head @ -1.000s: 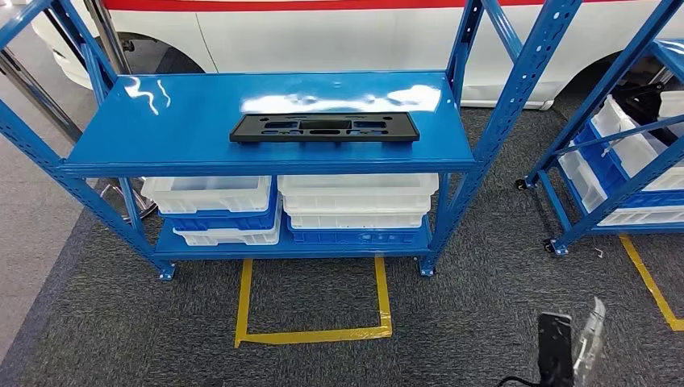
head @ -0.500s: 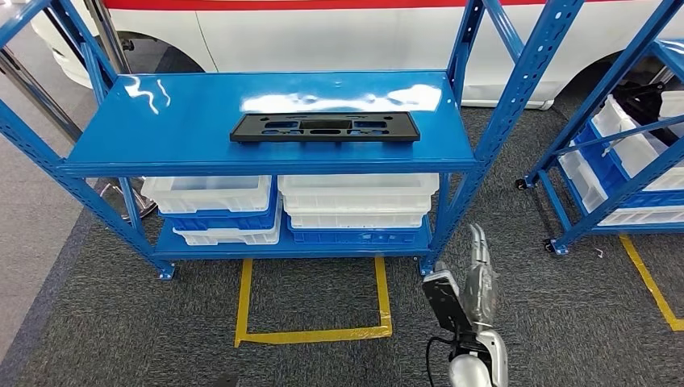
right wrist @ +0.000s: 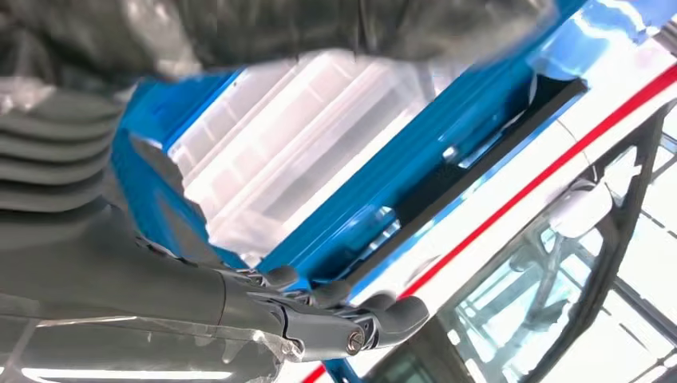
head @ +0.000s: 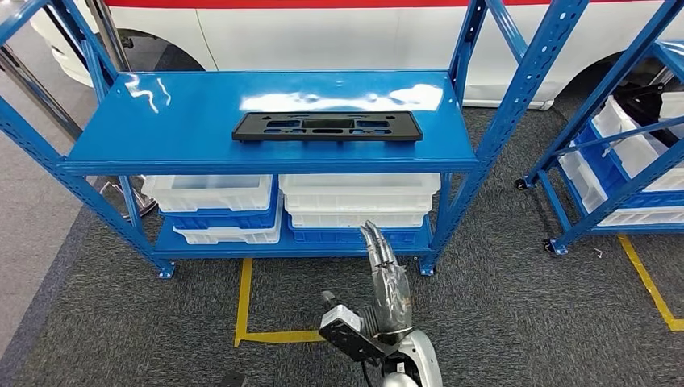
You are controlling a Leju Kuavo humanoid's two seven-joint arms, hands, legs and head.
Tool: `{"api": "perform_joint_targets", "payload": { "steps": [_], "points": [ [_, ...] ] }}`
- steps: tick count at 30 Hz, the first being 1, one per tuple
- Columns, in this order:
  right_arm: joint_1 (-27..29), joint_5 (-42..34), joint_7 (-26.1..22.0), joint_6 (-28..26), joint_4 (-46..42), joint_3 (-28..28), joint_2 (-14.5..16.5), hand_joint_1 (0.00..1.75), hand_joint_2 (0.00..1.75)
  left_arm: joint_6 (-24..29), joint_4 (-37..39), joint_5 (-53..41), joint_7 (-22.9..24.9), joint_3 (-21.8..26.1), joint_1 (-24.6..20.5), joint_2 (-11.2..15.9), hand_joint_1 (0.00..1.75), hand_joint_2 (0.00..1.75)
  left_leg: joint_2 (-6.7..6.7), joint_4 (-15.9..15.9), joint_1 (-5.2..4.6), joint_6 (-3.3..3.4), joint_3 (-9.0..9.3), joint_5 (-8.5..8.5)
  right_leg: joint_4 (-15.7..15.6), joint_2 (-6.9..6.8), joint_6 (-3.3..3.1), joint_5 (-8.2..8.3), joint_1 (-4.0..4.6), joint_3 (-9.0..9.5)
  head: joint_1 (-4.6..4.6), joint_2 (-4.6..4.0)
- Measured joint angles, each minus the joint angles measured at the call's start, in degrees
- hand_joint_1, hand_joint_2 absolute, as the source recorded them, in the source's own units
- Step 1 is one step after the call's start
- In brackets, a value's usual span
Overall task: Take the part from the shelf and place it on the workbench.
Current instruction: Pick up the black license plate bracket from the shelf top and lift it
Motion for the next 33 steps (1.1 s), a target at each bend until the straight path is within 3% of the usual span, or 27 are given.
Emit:
{"api": "perform_joint_targets", "payload": {
  "steps": [2, 4, 7, 8, 9, 10, 11, 13, 14, 16, 18, 20, 23, 24, 25, 27, 29, 30, 33],
  "points": [
    [-0.14, -0.09, 0.16, -0.64, -0.04, 1.23, -0.03, 0.00, 1.75, -0.33, 0.00, 0.13, -0.19, 0.01, 0.00, 0.01, 0.00, 0.00, -0.02, -0.29, 0.12, 0.47, -0.07, 0.25, -0.23, -0.04, 0.40, 0.20, 0.09, 0.02, 0.01, 0.00],
    [-0.27, -0.14, 0.30, -1.33, -0.14, 2.63, -0.14, 0.00, 1.75, -0.74, 0.02, 0.28, -0.35, 0.01, -0.08, 0.01, 0.00, 0.00, 0.06, -1.24, 0.44, 1.16, 0.20, 0.91, 0.84, 0.15, 0.76, -0.67, 0.18, -0.47, 0.03, 0.00],
    [-0.25, -0.14, 0.45, -1.61, -0.18, 3.76, -0.40, 0.00, 1.75, -1.06, 0.04, 0.37, -0.40, 0.00, -0.15, 0.01, 0.00, 0.00, 0.13, -1.80, 0.55, 1.77, 0.17, 1.43, 10.00, 0.55, 0.98, -5.37, 0.14, -4.90, 0.05, 0.00],
    [-0.20, -0.16, 0.51, -1.61, -0.16, 3.96, -0.57, 0.00, 1.75, -1.08, 0.04, 0.38, -0.39, 0.00, -0.10, 0.02, 0.00, 0.00, 0.10, -1.76, 0.50, 1.78, 0.10, 1.40, 13.33, 0.61, 1.04, -6.40, 0.13, -6.63, 0.04, 0.00],
    [-0.16, -0.19, 0.56, -1.61, -0.15, 4.12, -0.74, 0.00, 1.75, -1.08, 0.05, 0.40, -0.39, 0.00, -0.05, 0.02, 0.00, 0.00, 0.06, -1.71, 0.46, 1.76, 0.10, 1.34, 15.06, 0.63, 1.05, -6.39, 0.12, -7.66, 0.05, 0.00],
    [-0.16, -0.25, 0.58, -1.61, -0.14, 4.29, -0.90, 0.00, 1.75, -1.10, 0.06, 0.44, -0.38, 0.00, -0.03, 0.02, 0.00, 0.00, 0.02, -1.66, 0.44, 1.72, 0.18, 1.22, 14.65, 0.63, 0.99, -5.22, 0.12, -7.69, 0.05, 0.00],
    [-0.16, -0.32, 0.58, -1.59, -0.14, 4.42, -1.00, 0.00, 1.75, -1.11, 0.08, 0.47, -0.39, 0.00, -0.03, 0.01, 0.00, 0.00, -0.01, -1.61, 0.43, 1.60, 0.37, 1.06, 11.99, 0.60, 0.85, -3.08, 0.13, -6.62, 0.05, 0.00],
    [-0.18, -0.51, 0.55, -1.55, -0.13, 4.63, -1.11, 0.00, 1.75, -1.14, 0.18, 0.52, -0.44, 0.00, -0.07, 0.00, 0.00, 0.00, -0.03, -1.41, 0.31, 1.17, 0.68, 0.59, 4.32, 0.17, 0.27, 0.76, 0.34, -3.28, 0.07, 0.00],
    [-0.21, -0.61, 0.50, -1.52, -0.13, 4.69, -1.15, 0.00, 1.75, -1.12, 0.23, 0.53, -0.47, 0.01, -0.09, 0.00, 0.00, 0.00, -0.02, -1.30, 0.23, 0.88, 0.66, 0.42, 1.61, -0.05, -0.05, 1.53, 0.50, -2.11, 0.05, 0.00],
    [-0.20, -0.87, 0.40, -1.46, -0.13, 4.80, -1.24, 0.00, 1.75, -1.08, 0.30, 0.55, -0.52, 0.02, -0.16, 0.01, 0.00, 0.00, 0.10, -1.16, 0.09, 0.25, 0.47, 0.23, -0.05, -0.15, -0.54, 1.22, 0.87, -1.59, 0.02, 0.00],
    [-0.16, -1.05, 0.31, -1.44, -0.15, 4.88, -1.32, 0.00, 1.75, -1.05, 0.31, 0.56, -0.56, 0.01, -0.22, 0.01, 0.00, 0.00, 0.04, -1.05, 0.18, -0.39, 0.55, -0.12, -0.53, 0.24, -1.02, 1.10, 0.65, -1.38, 0.01, 0.00],
    [-0.25, -1.10, 0.21, -1.43, -0.16, 4.99, -1.32, 0.00, 1.75, -1.04, 0.32, 0.56, -0.58, 0.01, -0.28, 0.02, 0.00, 0.00, -0.91, 1.74, 0.33, -0.98, -0.52, -1.82, -1.07, 0.46, -1.65, 1.05, 0.24, -0.75, -0.03, 0.00],
    [-0.23, -1.17, 0.12, -1.43, -0.15, 5.16, -1.32, 0.00, 1.75, -1.05, 0.33, 0.56, -0.58, 0.02, -0.07, 0.03, 0.00, 0.00, -1.98, 12.50, 0.70, -1.64, -6.46, -5.93, -1.18, 0.71, -2.22, 0.69, 0.14, -0.23, -0.07, 0.00],
    [-0.16, -1.18, 0.10, -1.42, -0.14, 5.17, -1.33, 0.00, 1.75, -1.05, 0.33, 0.56, -0.57, 0.02, 0.07, 0.03, 0.00, 0.00, -2.02, 14.90, 0.84, -1.83, -8.17, -6.07, -1.15, 0.92, -2.23, 0.52, 0.12, -0.07, -0.08, 0.00],
    [-0.12, -1.19, 0.09, -1.41, -0.14, 5.17, -1.33, 0.00, 1.75, -1.05, 0.33, 0.56, -0.55, 0.02, 0.18, 0.04, 0.00, 0.00, -2.02, 15.16, 1.00, -1.98, -8.92, -4.97, -1.10, 1.19, -2.13, 0.30, 0.06, 0.17, -0.08, 0.00],
    [-0.10, -1.19, 0.07, -1.41, -0.14, 5.17, -1.33, 0.00, 1.75, -1.05, 0.34, 0.57, -0.54, 0.02, 0.29, 0.06, 0.00, 0.00, -2.03, 9.40, 1.37, -2.23, -7.34, 0.02, -0.83, 1.69, -1.63, -0.39, -0.20, 0.88, -0.08, 0.00],
    [-0.09, -1.19, 0.07, -1.39, -0.13, 5.17, -1.34, 0.00, 1.75, -1.05, 0.43, 0.58, -0.54, 0.02, 0.26, 0.07, 0.00, 0.00, -2.27, 2.86, 1.41, -2.19, -4.76, 3.05, -0.35, 2.02, -0.86, -1.18, -0.22, 1.21, -0.15, 0.00],
    [-0.08, -1.19, 0.07, -1.38, -0.13, 5.17, -1.35, 0.00, 1.75, -1.05, 0.48, 0.58, -0.54, 0.01, 0.21, 0.07, 0.00, 0.00, -2.39, 1.26, 1.33, -1.95, -4.11, 3.21, -0.20, 2.10, -0.49, -1.42, -0.12, 1.17, -0.17, 0.00],
    [0.04, -1.10, 0.06, -1.44, -0.10, 5.17, -1.39, 0.00, 1.75, -1.03, 0.55, 0.63, -0.47, 0.02, 0.17, 0.13, 0.00, 0.00, -2.50, 0.58, 1.15, -0.66, -3.73, 2.45, -0.22, 2.08, 0.39, -1.77, -0.08, 1.16, -0.20, 0.00]
  ]
}}
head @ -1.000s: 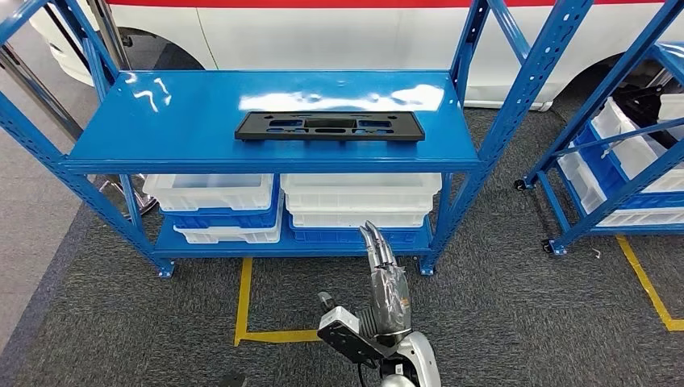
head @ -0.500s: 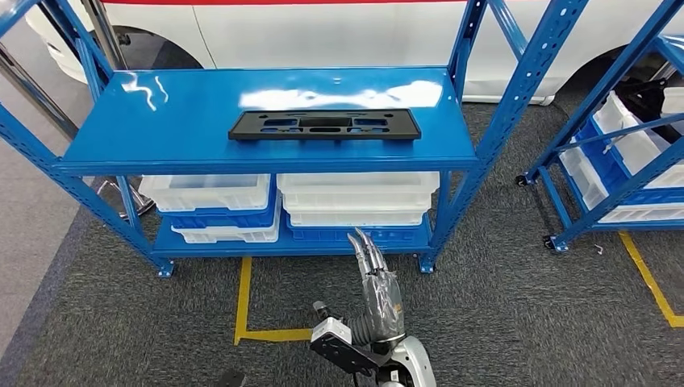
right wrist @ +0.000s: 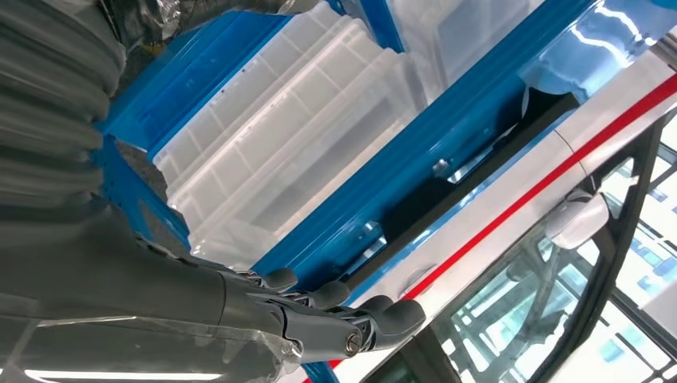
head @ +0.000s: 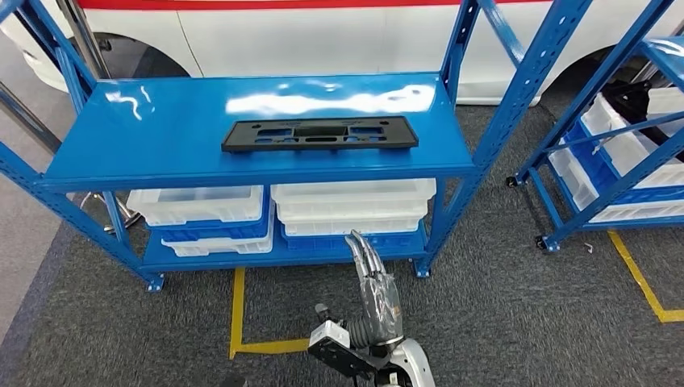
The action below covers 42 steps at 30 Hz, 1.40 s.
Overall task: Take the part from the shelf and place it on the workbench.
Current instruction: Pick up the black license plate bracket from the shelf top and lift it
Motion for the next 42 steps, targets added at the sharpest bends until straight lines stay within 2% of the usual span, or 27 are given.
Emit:
{"api": "perform_joint_targets", "payload": {
  "steps": [2, 5, 6, 7, 8, 10, 11, 12, 14, 17, 18, 20, 21, 22, 23, 25, 26, 28, 32, 33, 35, 36, 37, 38, 39, 40, 42],
  "points": [
    [0.01, 0.39, 0.01, -0.12, 0.01, -0.01, -0.05, 0.00, 1.75, 0.03, 0.00, 0.05, 0.01, 0.01, 0.00, 0.03, 0.00, 0.00, 0.05, -0.18, 0.05, 0.85, 0.32, -0.17, 2.35, -0.41, 0.44, -1.39, -0.17, -0.93, 0.02, 0.00],
    [0.16, 1.38, 0.18, -0.26, 0.12, -0.05, -0.37, 0.00, 1.75, 0.03, 0.00, 0.10, 0.01, 0.01, -0.11, 0.03, 0.00, 0.00, 0.19, -0.26, -0.23, 1.75, 0.80, -0.62, 12.96, -0.80, 0.63, -5.54, -0.13, -6.81, 0.03, 0.00],
    [0.29, 1.65, 0.26, -0.31, 0.21, -0.08, -0.57, 0.00, 1.75, 0.03, 0.00, 0.10, 0.01, 0.01, -0.09, 0.03, 0.00, 0.00, 0.22, -0.26, -0.43, 1.93, 1.04, -0.81, 15.67, -0.81, 0.53, -5.88, -0.08, -8.68, 0.03, 0.00],
    [0.40, 1.84, 0.34, -0.35, 0.28, -0.11, -0.78, 0.00, 1.75, 0.02, 0.00, 0.10, 0.02, 0.01, -0.04, 0.04, 0.00, 0.00, 0.22, -0.25, -0.64, 2.07, 1.34, -1.04, 16.53, -0.81, 0.30, -5.14, 0.04, -9.70, 0.03, 0.00],
    [0.49, 1.96, 0.41, -0.39, 0.34, -0.14, -0.97, 0.00, 1.75, 0.02, 0.01, 0.10, 0.02, 0.01, 0.00, 0.03, 0.00, 0.00, 0.20, -0.25, -0.85, 2.15, 1.75, -1.31, 15.15, -0.82, -0.10, -3.25, 0.24, -9.64, 0.03, 0.00],
    [0.54, 2.33, 0.55, -0.62, 0.36, -0.20, -1.24, 0.00, 1.75, -0.01, 0.03, 0.11, 0.02, 0.01, 0.06, -0.02, 0.00, 0.00, 0.18, -0.30, -1.19, 2.18, 2.57, -1.95, 7.94, -0.90, -1.54, 1.64, 0.98, -7.09, 0.01, 0.00],
    [0.56, 2.65, 0.66, -0.78, 0.35, -0.27, -1.37, 0.00, 1.75, -0.04, 0.09, 0.13, 0.02, 0.01, 0.03, -0.07, 0.00, 0.00, 0.17, -0.30, -1.36, 2.07, 2.89, -2.25, 4.54, -1.05, -2.28, 3.22, 1.36, -5.75, -0.08, 0.00],
    [0.60, 3.09, 0.77, -0.95, 0.34, -0.41, -1.57, 0.00, 1.75, -0.07, 0.15, 0.17, 0.02, 0.01, -0.01, -0.10, 0.00, 0.00, 0.22, -0.33, -1.39, 1.89, 3.02, -2.47, 2.31, -1.18, -2.84, 3.88, 1.70, -4.86, -0.14, 0.00],
    [0.82, 3.98, 1.03, -1.14, 0.28, -0.86, -2.14, 0.00, 1.75, -0.12, 0.25, 0.31, 0.01, 0.02, -0.10, -0.13, 0.00, 0.00, 0.37, -0.52, -1.35, 1.38, 3.20, -2.70, 0.97, -1.25, -3.22, 3.61, 2.04, -4.36, -0.28, 0.00],
    [1.30, 4.89, 1.27, -1.19, 0.03, -1.61, -3.00, 0.00, 1.75, -0.16, 0.26, 0.43, -0.02, 0.03, -0.08, -0.08, 0.00, 0.00, 0.41, 0.54, -1.33, 0.60, 3.16, -3.82, -0.96, -1.12, -3.24, 3.75, 1.21, -2.78, -0.32, 0.00],
    [1.41, 5.09, 1.31, -1.19, -0.05, -1.74, -3.16, 0.00, 1.75, -0.14, 0.26, 0.45, -0.02, 0.03, -0.05, -0.06, 0.00, 0.00, 0.33, 2.77, -1.25, 0.29, 2.16, -4.94, -1.50, -1.14, -3.28, 3.78, 0.88, -2.15, -0.34, 0.00],
    [1.68, 5.37, 1.35, -1.17, -0.17, -1.99, -3.46, 0.00, 1.75, -0.08, 0.26, 0.46, 0.01, 0.03, 0.03, -0.01, 0.00, 0.00, 0.26, 9.87, -0.82, -0.40, -1.80, -7.61, -1.74, -1.15, -3.39, 3.45, 0.76, -1.52, -0.39, 0.00],
    [1.88, 5.53, 1.39, -1.14, -0.22, -2.14, -3.61, 0.00, 1.75, -0.05, 0.26, 0.47, 0.02, 0.03, 0.12, 0.04, 0.00, 0.00, 0.27, 12.96, -0.53, -0.78, -3.84, -8.23, -1.72, -1.11, -3.34, 3.20, 0.68, -1.28, -0.39, 0.00],
    [2.10, 5.73, 1.44, -1.10, -0.28, -2.29, -3.77, 0.00, 1.75, -0.04, 0.26, 0.48, 0.04, 0.03, 0.23, 0.09, 0.00, 0.00, 0.28, 14.35, -0.22, -1.15, -5.13, -7.77, -1.67, -1.02, -3.19, 2.91, 0.56, -1.00, -0.39, 0.00],
    [2.26, 5.96, 1.48, -1.03, -0.34, -2.42, -3.92, 0.00, 1.75, -0.04, 0.26, 0.48, 0.07, 0.03, 0.32, 0.16, 0.00, 0.00, 0.30, 13.44, 0.08, -1.51, -5.31, -6.07, -1.57, -0.90, -2.94, 2.56, 0.38, -0.65, -0.40, 0.00],
    [2.46, 6.39, 1.53, -0.88, -0.49, -2.63, -4.13, 0.00, 1.75, -0.03, 0.27, 0.48, 0.10, 0.03, 0.42, 0.28, 0.00, 0.00, 0.30, 6.87, 0.61, -2.12, -3.13, -1.29, -1.08, -0.66, -2.19, 1.65, -0.04, -0.01, -0.38, 0.00],
    [2.49, 6.53, 1.53, -0.82, -0.59, -2.75, -4.21, 0.00, 1.75, -0.04, 0.32, 0.48, 0.11, 0.03, 0.40, 0.31, 0.00, 0.00, 0.23, 3.53, 0.67, -2.25, -1.80, 0.22, -0.62, -0.56, -1.69, 1.14, -0.08, 0.07, -0.49, 0.00],
    [2.56, 6.73, 1.53, -0.74, -0.82, -2.99, -4.33, 0.00, 1.75, -0.05, 0.42, 0.47, 0.15, 0.02, 0.28, 0.34, 0.00, 0.00, 0.05, 0.69, 0.57, -1.61, -0.71, 0.63, -0.06, -0.44, -0.82, 0.52, 0.07, -0.16, -0.63, 0.00],
    [2.66, 6.93, 1.53, -0.69, -1.31, -3.30, -4.52, 0.00, 1.75, -0.03, 0.46, 0.47, 0.16, 0.03, 0.30, 0.43, 0.00, 0.00, -0.04, 0.22, 0.35, 0.50, -0.39, 0.13, 1.04, -0.57, 0.27, -0.61, -0.19, -0.40, -0.60, 0.00],
    [2.64, 6.95, 1.53, -0.69, -1.42, -3.36, -4.56, 0.00, 1.75, -0.02, 0.46, 0.47, 0.15, 0.03, 0.25, 0.43, 0.00, 0.00, -0.03, 0.06, 0.38, 0.89, -0.15, 0.07, 3.19, -0.67, 0.45, -1.75, -0.25, -1.38, -0.57, 0.00],
    [2.72, 6.96, 1.53, -0.69, -1.50, -3.47, -4.67, 0.00, 1.75, -0.03, 0.46, 0.46, 0.13, 0.03, 0.16, 0.43, 0.00, 0.00, 0.00, 0.01, 0.18, 1.44, 0.14, -0.24, 10.59, -0.84, 0.60, -4.69, -0.24, -5.46, -0.55, 0.00],
    [2.84, 6.96, 1.53, -0.69, -1.49, -3.53, -4.75, 0.00, 1.75, -0.04, 0.46, 0.46, 0.14, 0.03, 0.14, 0.43, 0.00, 0.00, 0.01, 0.01, 0.03, 1.63, 0.29, -0.41, 14.17, -0.84, 0.59, -5.62, -0.21, -7.73, -0.55, 0.00],
    [2.96, 6.98, 1.53, -0.68, -1.48, -3.58, -4.84, 0.00, 1.75, -0.04, 0.46, 0.46, 0.14, 0.03, 0.16, 0.43, 0.00, 0.00, -0.01, 0.01, -0.15, 1.77, 0.50, -0.61, 16.21, -0.84, 0.47, -5.56, -0.17, -9.32, -0.55, 0.00],
    [3.03, 7.02, 1.53, -0.66, -1.48, -3.62, -4.91, 0.00, 1.75, -0.05, 0.46, 0.46, 0.15, 0.03, 0.18, 0.43, 0.00, 0.00, -0.04, 0.02, -0.31, 1.85, 0.80, -0.84, 16.14, -0.84, 0.21, -4.38, -0.06, -9.87, -0.55, 0.00],
    [3.06, 7.07, 1.53, -0.64, -1.48, -3.65, -4.95, 0.00, 1.75, -0.05, 0.46, 0.45, 0.16, 0.03, 0.19, 0.43, 0.00, 0.00, -0.10, 0.01, -0.48, 1.88, 1.20, -1.08, 13.86, -0.83, -0.20, -2.25, 0.14, -9.27, -0.55, 0.00],
    [3.06, 7.14, 1.53, -0.63, -1.48, -3.70, -4.98, 0.00, 1.75, -0.05, 0.46, 0.44, 0.16, 0.03, 0.21, 0.40, 0.00, 0.00, -0.14, -0.03, -0.57, 1.88, 1.62, -1.37, 9.94, -0.84, -0.86, 0.38, 0.48, -7.84, -0.55, 0.00],
    [3.03, 7.24, 1.53, -0.59, -1.52, -3.89, -5.05, 0.00, 1.75, -0.03, 0.54, 0.42, 0.18, 0.03, 0.16, 0.24, 0.00, 0.00, -0.21, -0.07, -0.76, 1.62, 2.19, -1.88, 3.14, -0.98, -2.18, 3.44, 1.23, -5.08, -0.56, 0.00]
  ]
}}
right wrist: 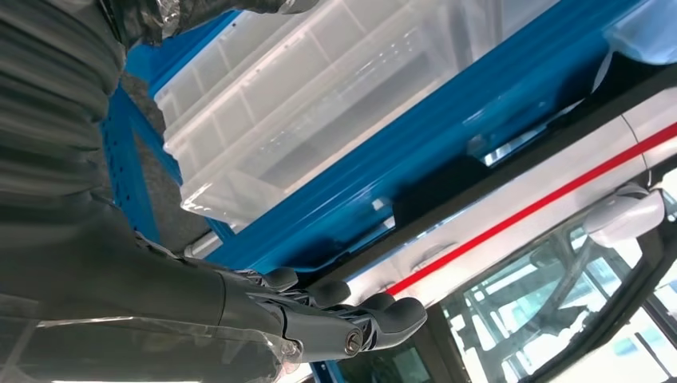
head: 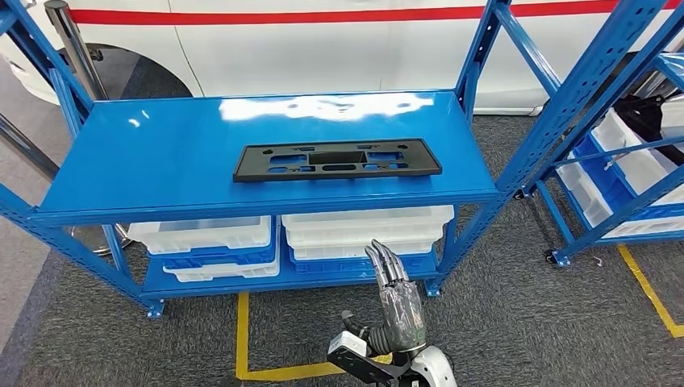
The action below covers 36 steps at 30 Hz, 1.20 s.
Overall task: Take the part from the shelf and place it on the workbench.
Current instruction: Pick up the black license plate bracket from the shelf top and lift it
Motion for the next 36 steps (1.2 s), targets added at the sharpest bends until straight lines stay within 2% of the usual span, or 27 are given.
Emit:
{"api": "perform_joint_targets", "payload": {
  "steps": [1, 3, 5, 6, 9, 10, 11, 12, 13, 14, 15, 16, 19, 21, 22, 24, 25, 26, 27, 29, 30, 31, 33, 36],
  "points": [
    [0.02, 0.04, 0.00, 0.04, -0.04, -0.10, -0.05, 0.00, 1.75, 0.01, 0.04, -0.01, 0.02, 0.00, -0.04, -0.08, 0.00, 0.00, -0.01, -0.06, 0.03, -0.23, 0.08, -0.15, -1.83, -0.05, -0.43, 0.40, 0.31, 0.72, -0.02, 0.00],
    [0.08, 0.07, 0.00, 0.19, -0.23, -0.39, -0.16, 0.00, 1.75, 0.03, 0.07, -0.01, 0.04, 0.00, -0.14, -0.11, 0.00, 0.00, 0.01, -0.38, 0.14, -0.81, 0.27, -0.31, -2.78, 0.01, -0.64, 0.09, 0.54, 1.11, 0.02, 0.00],
    [0.18, 0.09, -0.01, 0.36, -0.55, -0.64, -0.22, 0.00, 1.75, 0.03, 0.07, -0.01, 0.05, 0.00, -0.16, -0.09, 0.00, 0.00, 0.16, 0.65, 0.07, -1.37, 0.20, -1.01, -3.83, 0.03, -0.73, 0.17, 0.07, 2.08, -0.03, 0.00],
    [0.18, 0.10, -0.01, 0.42, -0.68, -0.69, -0.22, 0.00, 1.75, 0.02, 0.07, -0.01, 0.06, 0.00, -0.18, -0.07, 0.00, 0.00, 0.18, 2.54, -0.01, -1.62, -0.49, -1.96, -4.38, -0.02, -0.83, 0.18, -0.21, 2.71, -0.10, 0.00],
    [0.31, 0.14, 0.00, 0.43, -0.77, -0.75, -0.25, 0.00, 1.75, 0.01, 0.07, 0.01, 0.08, 0.00, -0.12, 0.02, 0.00, 0.00, 0.16, 12.66, 0.23, -2.34, -5.91, -5.99, -4.79, -0.14, -1.08, -0.34, -0.50, 3.85, -0.22, 0.00],
    [0.43, 0.17, 0.00, 0.42, -0.77, -0.79, -0.27, 0.00, 1.75, 0.01, 0.07, 0.01, 0.09, 0.00, -0.04, 0.06, 0.00, 0.00, 0.17, 14.80, 0.41, -2.57, -7.47, -6.19, -4.74, -0.10, -1.01, -0.62, -0.53, 4.12, -0.22, 0.00],
    [0.54, 0.24, 0.00, 0.41, -0.78, -0.85, -0.28, 0.00, 1.75, 0.01, 0.07, 0.01, 0.09, 0.00, 0.05, 0.10, 0.00, 0.00, 0.18, 14.90, 0.59, -2.78, -8.09, -5.18, -4.68, -0.02, -0.90, -0.92, -0.60, 4.42, -0.22, 0.00],
    [0.65, 0.36, 0.00, 0.38, -0.82, -0.93, -0.30, 0.00, 1.75, 0.01, 0.07, 0.02, 0.10, 0.00, 0.11, 0.13, 0.00, 0.00, 0.20, 12.94, 0.78, -2.97, -7.70, -3.13, -4.55, 0.08, -0.70, -1.29, -0.72, 4.79, -0.22, 0.00],
    [0.72, 0.51, 0.01, 0.37, -0.90, -1.02, -0.31, 0.00, 1.75, 0.01, 0.07, 0.02, 0.10, 0.00, 0.14, 0.16, 0.00, 0.00, 0.22, 9.37, 0.98, -3.14, -6.49, -0.49, -4.31, 0.17, -0.43, -1.75, -0.84, 5.16, -0.21, 0.00],
    [0.76, 0.67, 0.01, 0.36, -0.99, -1.10, -0.34, 0.00, 1.75, 0.01, 0.08, 0.02, 0.11, 0.00, 0.14, 0.17, 0.00, 0.00, 0.21, 5.86, 1.06, -3.23, -5.14, 1.36, -3.98, 0.24, -0.06, -2.27, -0.85, 5.34, -0.22, 0.00],
    [0.77, 0.80, 0.02, 0.34, -1.11, -1.19, -0.38, 0.00, 1.75, 0.01, 0.10, 0.02, 0.11, -0.01, 0.09, 0.18, 0.00, 0.00, 0.18, 3.01, 1.07, -3.03, -4.00, 2.49, -3.55, 0.30, 0.33, -2.73, -0.81, 5.33, -0.25, 0.00],
    [0.79, 0.88, 0.03, 0.34, -1.24, -1.27, -0.44, 0.00, 1.75, 0.01, 0.12, 0.02, 0.12, -0.01, 0.05, 0.19, 0.00, 0.00, 0.13, 1.43, 1.03, -2.71, -3.43, 2.77, -3.22, 0.33, 0.71, -3.07, -0.71, 5.21, -0.23, 0.00],
    [0.85, 0.93, 0.03, 0.32, -1.66, -1.56, -0.54, 0.00, 1.75, 0.01, 0.14, 0.02, 0.15, -0.01, 0.08, 0.23, 0.00, 0.00, 0.03, 0.83, 0.81, -1.32, -3.23, 2.18, -3.05, 0.35, 1.50, -3.53, -0.69, 5.13, -0.22, 0.00],
    [0.81, 0.94, 0.01, 0.30, -1.94, -1.74, -0.56, 0.00, 1.75, 0.02, 0.14, 0.02, 0.13, 0.00, 0.07, 0.25, 0.00, 0.00, 0.04, 0.47, 0.89, -0.54, -2.75, 2.05, -1.06, 0.24, 2.00, -4.80, -0.89, 4.42, -0.19, 0.00],
    [0.80, 0.94, 0.01, 0.29, -2.04, -1.82, -0.58, 0.00, 1.75, 0.03, 0.14, 0.02, 0.13, -0.01, 0.01, 0.24, 0.00, 0.00, 0.05, 0.29, 0.96, -0.21, -2.50, 1.96, 1.62, 0.18, 2.23, -6.08, -0.97, 3.11, -0.16, 0.00],
    [0.90, 0.94, 0.02, 0.28, -2.12, -1.92, -0.66, 0.00, 1.75, 0.01, 0.14, 0.02, 0.11, -0.01, -0.06, 0.25, 0.00, 0.00, 0.07, 0.25, 0.84, 0.18, -2.21, 1.64, 9.18, 0.11, 2.51, -8.81, -0.99, -1.29, -0.14, 0.00],
    [1.00, 0.97, 0.02, 0.28, -2.12, -1.96, -0.74, 0.00, 1.75, -0.01, 0.14, 0.02, 0.12, -0.02, -0.06, 0.25, 0.00, 0.00, 0.06, 0.25, 0.77, 0.28, -2.05, 1.47, 12.05, 0.11, 2.52, -9.27, -0.99, -3.29, -0.14, 0.00],
    [1.08, 1.05, 0.02, 0.27, -2.13, -1.98, -0.83, 0.00, 1.75, -0.01, 0.14, 0.02, 0.12, -0.01, -0.02, 0.26, 0.00, 0.00, 0.04, 0.26, 0.69, 0.32, -1.80, 1.26, 13.06, 0.11, 2.41, -8.59, -0.97, -4.44, -0.14, 0.00],
    [1.12, 1.22, 0.03, 0.25, -2.15, -2.01, -0.91, 0.00, 1.75, -0.01, 0.14, 0.02, 0.13, -0.01, 0.00, 0.26, 0.00, 0.00, -0.02, 0.25, 0.60, 0.32, -1.42, 1.01, 11.83, 0.12, 2.17, -6.78, -0.92, -4.46, -0.14, 0.00],
    [1.10, 1.82, 0.16, 0.15, -2.35, -2.16, -1.11, 0.00, 1.75, 0.01, 0.14, 0.01, 0.13, -0.02, 0.02, 0.19, 0.00, 0.00, -0.13, 0.19, 0.49, 0.20, -0.58, 0.44, 4.62, 0.11, 1.26, -1.79, -0.56, -1.94, -0.13, 0.00],
    [1.07, 2.21, 0.29, 0.09, -2.53, -2.29, -1.26, 0.00, 1.75, 0.00, 0.16, 0.01, 0.13, -0.02, -0.02, 0.13, 0.00, 0.00, -0.18, 0.18, 0.39, 0.02, -0.28, 0.16, 1.09, 0.06, 0.72, -0.21, -0.26, -0.53, -0.13, 0.00],
    [1.05, 2.62, 0.43, 0.02, -2.79, -2.43, -1.40, 0.00, 1.75, 0.01, 0.18, 0.00, 0.14, -0.02, -0.06, 0.08, 0.00, 0.00, -0.20, 0.12, 0.39, -0.21, -0.14, -0.04, -1.22, 0.00, 0.35, 0.51, 0.03, 0.39, -0.11, 0.00],
    [1.06, 3.46, 0.75, -0.20, -3.39, -2.78, -1.84, 0.00, 1.75, 0.02, 0.20, 0.01, 0.15, -0.02, -0.14, 0.03, 0.00, 0.00, -0.20, -0.14, 0.41, -0.85, 0.04, -0.28, -2.65, -0.01, -0.02, 0.24, 0.39, 0.91, -0.12, 0.00],
    [1.33, 4.67, 1.28, -0.70, -4.70, -3.37, -2.43, 0.00, 1.75, 0.04, 0.20, 0.07, 0.11, -0.02, -0.19, 0.09, 0.00, 0.00, -0.08, 0.64, 0.37, -1.72, 0.20, -1.15, -4.11, 0.11, -0.35, 0.26, -0.25, 2.27, -0.17, 0.00]
  ]
}}
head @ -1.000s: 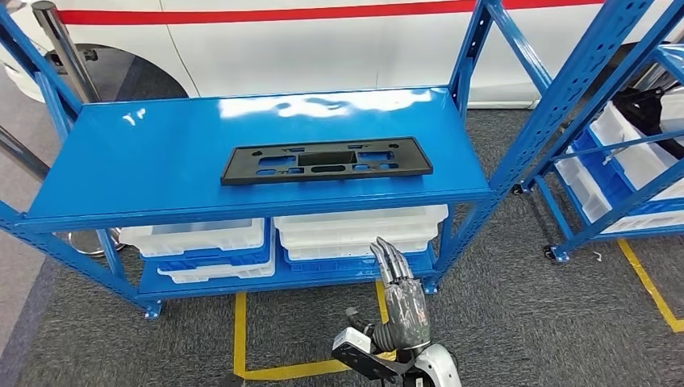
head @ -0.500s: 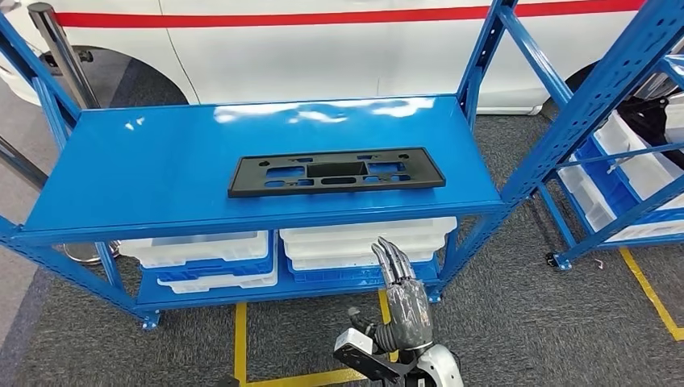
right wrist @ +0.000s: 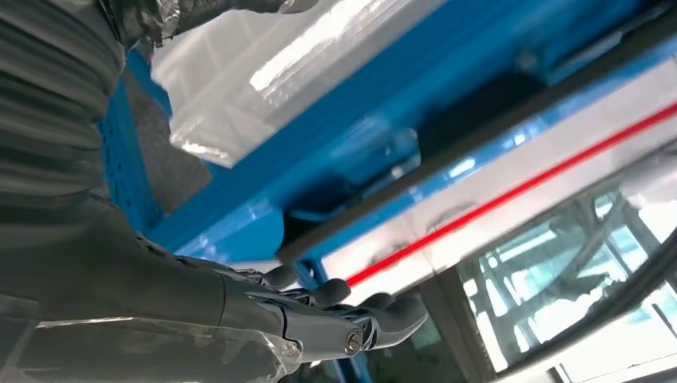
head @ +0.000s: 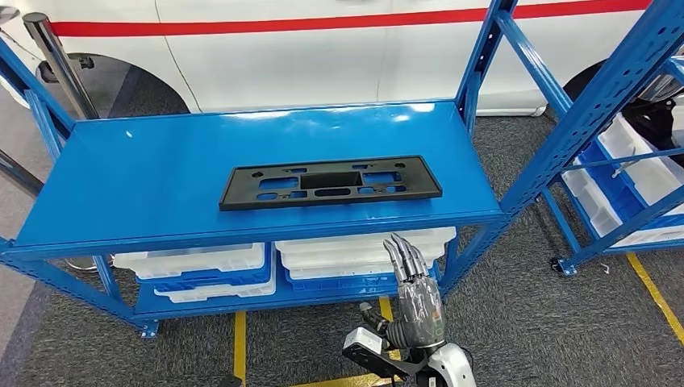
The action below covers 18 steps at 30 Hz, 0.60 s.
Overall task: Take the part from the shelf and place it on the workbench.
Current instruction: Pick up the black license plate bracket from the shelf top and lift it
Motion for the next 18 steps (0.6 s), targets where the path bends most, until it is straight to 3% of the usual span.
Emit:
{"api": "perform_joint_targets", "payload": {
  "steps": [1, 3, 5, 6, 7, 9, 10, 11, 13, 15, 18],
  "points": [
    [0.14, 0.39, 0.13, -0.23, -0.51, -0.15, -0.14, 0.00, 1.75, 0.01, 0.00, 0.05, -0.02, 0.00, -0.01, 0.03, 0.00, 0.00, 0.00, 2.09, -0.01, -0.25, -0.91, -1.05, -0.47, -0.07, -0.18, -0.04, -0.23, 0.62, -0.02, 0.00],
    [0.68, 1.30, 0.43, -0.80, -1.46, -0.44, -0.43, 0.00, 1.75, 0.03, 0.00, 0.23, -0.08, 0.00, 0.07, 0.08, 0.00, 0.00, 0.00, 9.03, 0.08, -0.70, -4.66, -3.88, -0.69, -0.24, -0.53, -0.47, -0.20, 1.37, -0.05, 0.00],
    [1.54, 2.18, 0.76, -1.31, -2.36, -0.79, -0.71, 0.00, 1.75, 0.08, 0.00, 0.42, -0.11, 0.00, 0.36, 0.11, 0.00, 0.00, 0.02, 14.21, 0.16, -1.11, -8.13, -4.78, -0.61, -0.25, -0.60, -1.02, -0.20, 1.95, -0.05, 0.00],
    [1.91, 2.45, 0.88, -1.50, -2.76, -0.94, -0.84, 0.00, 1.75, 0.10, 0.00, 0.47, -0.13, 0.00, 0.51, 0.14, 0.00, 0.00, 0.02, 13.92, 0.25, -1.26, -8.52, -3.54, -0.53, -0.16, -0.53, -1.34, -0.23, 2.28, -0.05, 0.00],
    [2.20, 2.61, 0.97, -1.63, -3.15, -1.07, -0.95, 0.00, 1.75, 0.13, 0.00, 0.48, -0.13, 0.00, 0.60, 0.18, 0.00, 0.00, 0.03, 11.52, 0.36, -1.34, -7.86, -1.29, -0.36, -0.04, -0.39, -1.74, -0.28, 2.66, -0.05, 0.00],
    [2.60, 2.73, 1.03, -1.81, -3.94, -1.27, -1.13, 0.00, 1.75, 0.21, 0.01, 0.48, -0.15, 0.00, 0.62, 0.26, 0.00, 0.00, 0.05, 4.31, 0.47, -1.24, -5.15, 3.00, 0.30, 0.15, 0.16, -2.75, -0.27, 3.15, -0.06, 0.00],
    [2.77, 2.77, 1.06, -1.88, -4.33, -1.37, -1.21, 0.00, 1.75, 0.26, 0.01, 0.48, -0.16, 0.00, 0.55, 0.27, 0.00, 0.00, 0.02, 1.80, 0.44, -0.90, -4.09, 3.93, 0.67, 0.20, 0.51, -3.19, -0.19, 3.12, -0.05, 0.00],
    [2.91, 2.84, 1.08, -1.92, -4.68, -1.45, -1.30, 0.00, 1.75, 0.28, 0.01, 0.48, -0.18, 0.00, 0.51, 0.27, 0.00, 0.00, -0.02, 0.45, 0.42, -0.55, -3.56, 4.09, 1.06, 0.20, 0.76, -3.57, -0.03, 2.98, -0.04, 0.00],
    [3.10, 2.96, 1.11, -1.98, -5.22, -1.56, -1.47, 0.00, 1.75, 0.31, 0.01, 0.48, -0.18, 0.01, 0.55, 0.28, 0.00, 0.00, -0.14, 0.01, 0.31, 0.01, -3.37, 3.78, 1.24, 0.15, 0.46, -3.75, 0.15, 2.78, -0.02, 0.00],
    [3.20, 3.04, 1.13, -1.99, -5.61, -1.67, -1.60, 0.00, 1.75, 0.37, 0.00, 0.48, -0.17, 0.02, 0.65, 0.31, 0.00, 0.00, -0.17, -0.12, 0.19, 0.18, -3.33, 3.71, 0.98, 0.06, -0.07, -3.69, 0.17, 2.93, -0.03, 0.00],
    [3.30, 3.21, 1.15, -2.00, -6.00, -1.79, -1.67, 0.00, 1.75, 0.48, 0.00, 0.47, -0.16, 0.02, 0.51, 0.31, 0.00, 0.00, -0.16, -0.12, 0.13, 0.55, -3.23, 3.48, 0.55, 0.04, -0.05, -3.71, 0.17, 3.19, -0.03, 0.00]
  ]
}}
